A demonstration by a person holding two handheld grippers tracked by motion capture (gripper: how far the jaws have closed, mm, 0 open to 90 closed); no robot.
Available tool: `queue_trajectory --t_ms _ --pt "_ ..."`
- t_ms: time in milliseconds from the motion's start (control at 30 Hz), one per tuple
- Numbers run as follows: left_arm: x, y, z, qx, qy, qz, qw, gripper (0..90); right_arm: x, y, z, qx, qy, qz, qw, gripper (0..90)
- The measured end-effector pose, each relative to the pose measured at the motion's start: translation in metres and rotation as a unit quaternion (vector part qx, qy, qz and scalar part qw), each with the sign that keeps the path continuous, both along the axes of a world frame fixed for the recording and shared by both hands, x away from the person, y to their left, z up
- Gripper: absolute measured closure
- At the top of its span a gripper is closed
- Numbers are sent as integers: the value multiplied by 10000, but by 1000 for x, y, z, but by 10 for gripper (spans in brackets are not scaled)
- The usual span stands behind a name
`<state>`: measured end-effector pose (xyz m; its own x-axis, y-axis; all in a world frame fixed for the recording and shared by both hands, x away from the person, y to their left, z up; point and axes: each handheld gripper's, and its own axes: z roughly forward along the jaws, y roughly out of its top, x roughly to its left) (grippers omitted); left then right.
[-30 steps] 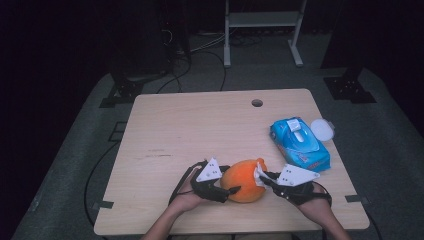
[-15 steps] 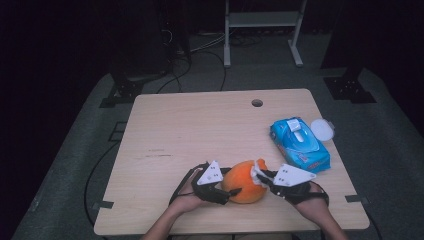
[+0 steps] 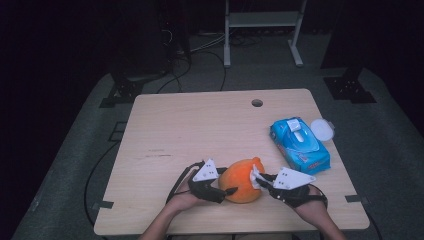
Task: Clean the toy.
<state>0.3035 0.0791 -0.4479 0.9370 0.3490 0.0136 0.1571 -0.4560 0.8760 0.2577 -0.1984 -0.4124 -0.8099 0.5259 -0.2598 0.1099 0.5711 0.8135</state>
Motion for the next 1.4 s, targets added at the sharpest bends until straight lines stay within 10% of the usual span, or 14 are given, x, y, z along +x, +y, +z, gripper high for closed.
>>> queue_trajectory --t_ms 167,433,733,1033,1233,1400 --pt "-1 -1 0 25 -64 -69 10000 293 12 -22 -10 18 259 -411 9988 795" --pt "-15 -10 2 331 -555 -552 9964 290 8 -14 12 544 89 -178 9983 795" --pt "-12 -8 2 269 -430 -504 9974 287 18 -35 -8 407 506 -427 9970 795" --pt "-15 -12 2 293 -534 -546 9966 278 4 -10 13 427 99 4 9990 795" --pt "-13 -10 2 201 -440 -425 9979 275 14 -31 -3 288 431 -284 9983 794" --pt "-21 -21 7 415 -730 -521 9951 270 7 -25 7 354 284 -178 9988 794"
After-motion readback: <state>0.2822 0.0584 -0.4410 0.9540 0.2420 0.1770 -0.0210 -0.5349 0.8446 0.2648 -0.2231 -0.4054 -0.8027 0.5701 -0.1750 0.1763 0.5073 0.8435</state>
